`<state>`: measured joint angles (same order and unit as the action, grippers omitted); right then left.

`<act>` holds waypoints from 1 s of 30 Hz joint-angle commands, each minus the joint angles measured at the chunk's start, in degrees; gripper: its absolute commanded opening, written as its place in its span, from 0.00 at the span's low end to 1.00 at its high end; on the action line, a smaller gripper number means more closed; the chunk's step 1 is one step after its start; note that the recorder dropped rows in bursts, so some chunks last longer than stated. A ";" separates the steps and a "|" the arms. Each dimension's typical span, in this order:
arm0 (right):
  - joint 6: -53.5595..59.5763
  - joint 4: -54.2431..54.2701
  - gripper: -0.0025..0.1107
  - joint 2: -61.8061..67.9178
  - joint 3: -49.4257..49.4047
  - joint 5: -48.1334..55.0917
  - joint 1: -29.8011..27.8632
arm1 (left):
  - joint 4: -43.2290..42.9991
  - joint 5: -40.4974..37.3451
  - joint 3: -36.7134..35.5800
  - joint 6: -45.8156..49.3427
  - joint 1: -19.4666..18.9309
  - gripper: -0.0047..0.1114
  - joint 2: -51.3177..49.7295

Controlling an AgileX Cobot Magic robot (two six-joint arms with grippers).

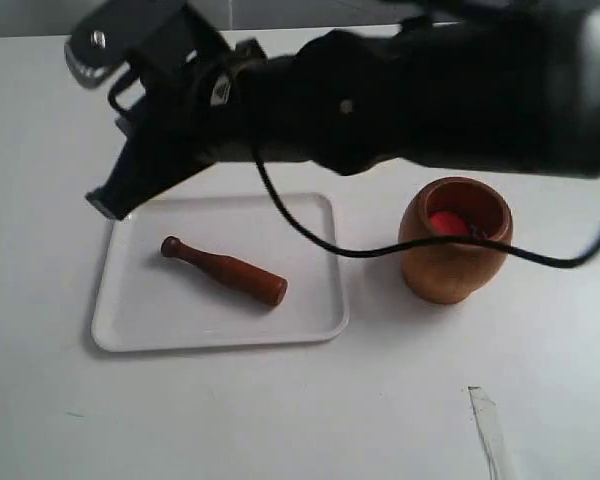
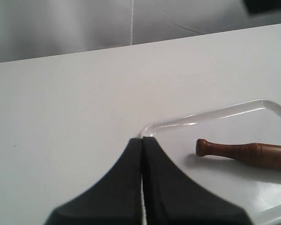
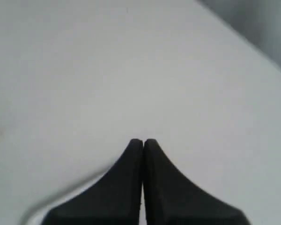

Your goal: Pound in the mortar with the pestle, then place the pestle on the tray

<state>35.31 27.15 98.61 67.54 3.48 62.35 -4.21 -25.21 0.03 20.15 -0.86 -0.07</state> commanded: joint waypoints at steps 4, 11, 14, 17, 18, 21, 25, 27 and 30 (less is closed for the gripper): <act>0.86 -3.23 0.02 -25.27 -18.42 -17.55 6.62 | 0.42 0.17 -0.03 -0.47 0.44 0.04 0.07; -2.04 -0.70 0.02 -44.81 -33.75 -17.94 8.52 | 0.42 0.17 -0.03 -0.47 0.44 0.04 0.07; -6.43 -0.70 0.02 -50.93 -37.48 -14.00 8.52 | 0.42 0.17 -0.03 -0.47 0.44 0.04 0.07; -6.90 -0.70 0.02 -56.21 -40.72 -12.07 8.52 | 0.42 0.17 -0.03 -0.47 0.44 0.04 0.07; -6.90 -0.70 0.02 -58.44 -41.49 -11.79 8.52 | 0.42 0.17 -0.03 -0.47 0.44 0.04 0.07; -6.90 -0.70 0.02 -60.74 -41.47 -11.43 8.52 | 0.42 0.17 -0.03 -0.47 0.44 0.04 0.07; -7.09 -0.70 0.02 -62.32 -41.47 -10.35 8.52 | 0.42 0.17 -0.03 -0.47 0.44 0.04 0.07; -7.31 -0.70 0.02 -63.66 -42.46 -6.95 8.42 | 0.42 0.17 -0.03 -0.47 0.44 0.04 0.07; -7.64 3.67 0.02 -66.09 -47.84 -10.84 2.94 | 0.42 0.17 -0.03 -0.47 0.44 0.04 0.07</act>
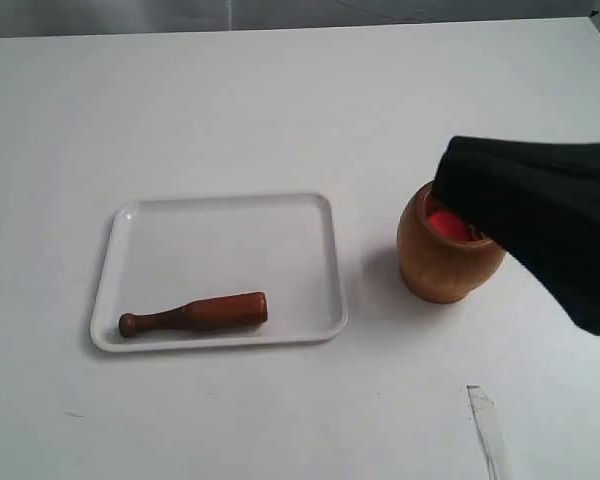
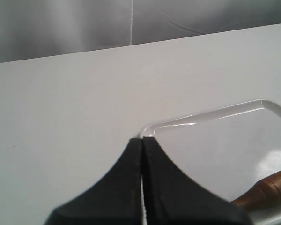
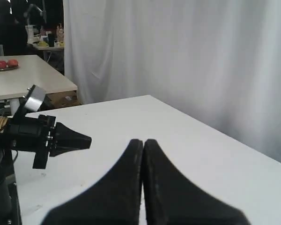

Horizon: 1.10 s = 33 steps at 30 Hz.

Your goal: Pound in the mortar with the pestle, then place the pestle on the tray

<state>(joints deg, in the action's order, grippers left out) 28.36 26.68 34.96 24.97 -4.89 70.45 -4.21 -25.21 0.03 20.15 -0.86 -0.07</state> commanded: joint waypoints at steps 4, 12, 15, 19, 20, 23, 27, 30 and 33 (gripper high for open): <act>-8.92 13.54 0.02 -10.66 -18.54 -13.67 -24.74 | 0.42 0.17 -0.03 -0.47 0.44 0.04 0.07; -9.36 -3.30 0.02 -30.96 -24.97 -3.67 -44.95 | 0.42 0.17 -0.03 -0.47 0.44 0.04 0.07; -9.11 -5.43 0.02 -34.57 -24.97 1.03 -51.06 | 0.42 0.17 -0.03 -0.47 0.44 0.04 0.07; -9.11 -5.75 0.02 -34.96 -24.97 4.89 -58.08 | 0.42 0.17 -0.03 -0.47 0.44 0.04 0.07; -9.11 -5.75 0.02 -34.96 -24.97 5.39 -59.27 | 0.42 0.17 -0.03 -0.47 0.44 0.04 0.07; -9.07 -5.85 0.02 -34.96 -24.97 5.88 -60.32 | 0.42 0.17 -0.03 -0.47 0.44 0.04 0.07; -8.95 -6.04 0.02 -34.96 -24.97 6.02 -60.32 | 0.42 0.17 -0.03 -0.47 0.44 0.04 0.07; -9.13 -5.14 0.02 -34.96 -24.97 6.00 -60.32 | 0.42 0.17 -0.03 -0.47 0.44 0.04 0.07; -9.13 -5.79 0.02 -34.96 -24.97 6.09 -60.32 | 0.42 0.17 -0.03 -0.47 0.44 0.04 0.07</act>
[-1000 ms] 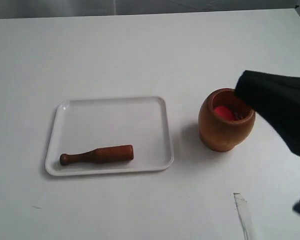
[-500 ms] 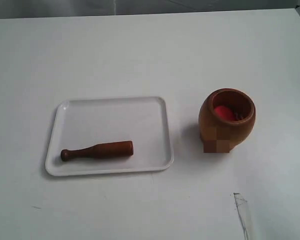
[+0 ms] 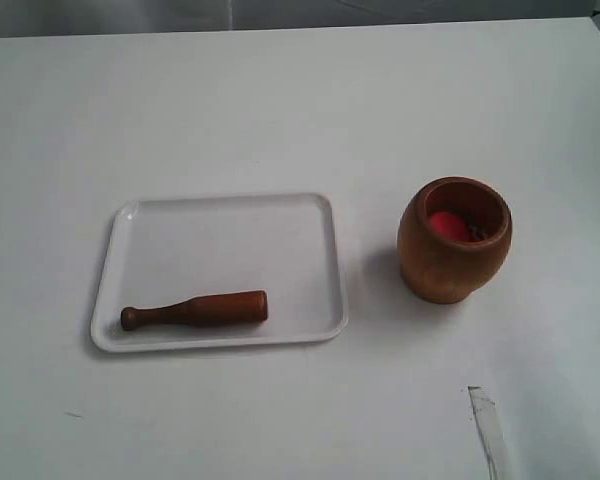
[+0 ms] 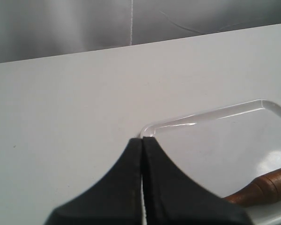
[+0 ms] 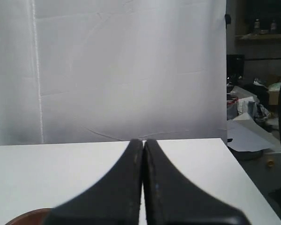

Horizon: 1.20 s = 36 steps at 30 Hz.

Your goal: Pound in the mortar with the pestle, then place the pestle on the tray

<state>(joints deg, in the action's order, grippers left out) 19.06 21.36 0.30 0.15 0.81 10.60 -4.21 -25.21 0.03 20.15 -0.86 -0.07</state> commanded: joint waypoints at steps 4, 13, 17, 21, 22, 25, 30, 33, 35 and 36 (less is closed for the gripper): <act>-4.58 -10.93 0.02 -0.30 -0.15 1.89 -0.47 | 0.42 0.17 -0.03 -0.47 0.44 0.04 0.07; -15.52 -26.32 0.02 -0.30 -0.15 6.46 -5.43 | 0.42 0.17 -0.03 -0.47 0.44 0.04 0.07; -15.65 -26.21 0.02 -0.30 -0.15 8.26 -7.23 | 0.42 0.17 -0.03 -0.47 0.44 0.04 0.07; -16.12 -26.21 0.02 -0.30 -0.15 8.47 -7.23 | 0.42 0.17 -0.03 -0.47 0.44 0.04 0.07; -16.38 -26.12 0.02 -0.30 -0.15 8.47 -7.23 | 0.42 0.17 -0.03 -0.47 0.44 0.04 0.07; -17.02 -25.02 0.02 -0.30 -0.15 8.58 -7.23 | 0.42 0.17 -0.03 -0.47 0.44 0.04 0.07; -17.02 -25.02 0.02 -0.30 -0.15 8.47 -7.23 | 0.42 0.17 -0.03 -0.47 0.44 0.04 0.07; -17.02 -25.02 0.02 -0.30 -0.15 8.47 -7.23 | 0.42 0.17 -0.03 -0.47 0.44 0.04 0.07; -17.45 -24.90 0.02 -0.30 -0.15 8.49 -7.23 | 0.42 0.17 -0.03 -0.47 0.44 0.04 0.07; -17.45 -24.88 0.02 -0.30 -0.15 8.49 -7.23 | 0.42 0.17 -0.03 -0.47 0.44 0.04 0.07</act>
